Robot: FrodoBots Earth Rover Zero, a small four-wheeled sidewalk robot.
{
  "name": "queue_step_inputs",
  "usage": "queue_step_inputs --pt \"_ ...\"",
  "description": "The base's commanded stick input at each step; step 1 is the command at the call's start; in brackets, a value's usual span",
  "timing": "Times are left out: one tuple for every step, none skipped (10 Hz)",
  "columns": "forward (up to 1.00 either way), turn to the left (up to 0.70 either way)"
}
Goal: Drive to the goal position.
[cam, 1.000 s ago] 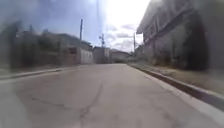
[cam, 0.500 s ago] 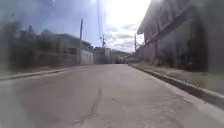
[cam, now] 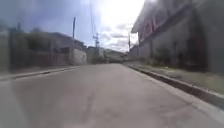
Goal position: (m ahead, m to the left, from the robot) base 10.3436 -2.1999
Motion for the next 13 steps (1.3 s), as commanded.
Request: queue_step_inputs --pt "1.00 0.00" --pt "1.00 0.00" --pt "1.00 0.00" --pt "1.00 0.00" --pt "1.00 0.00" --pt "1.00 0.00" --pt "1.00 0.00" --pt "1.00 -0.02" --pt "1.00 -0.15" --pt "1.00 -0.33" --pt "1.00 -0.40" --pt "1.00 -0.40" --pt "1.00 -0.40"
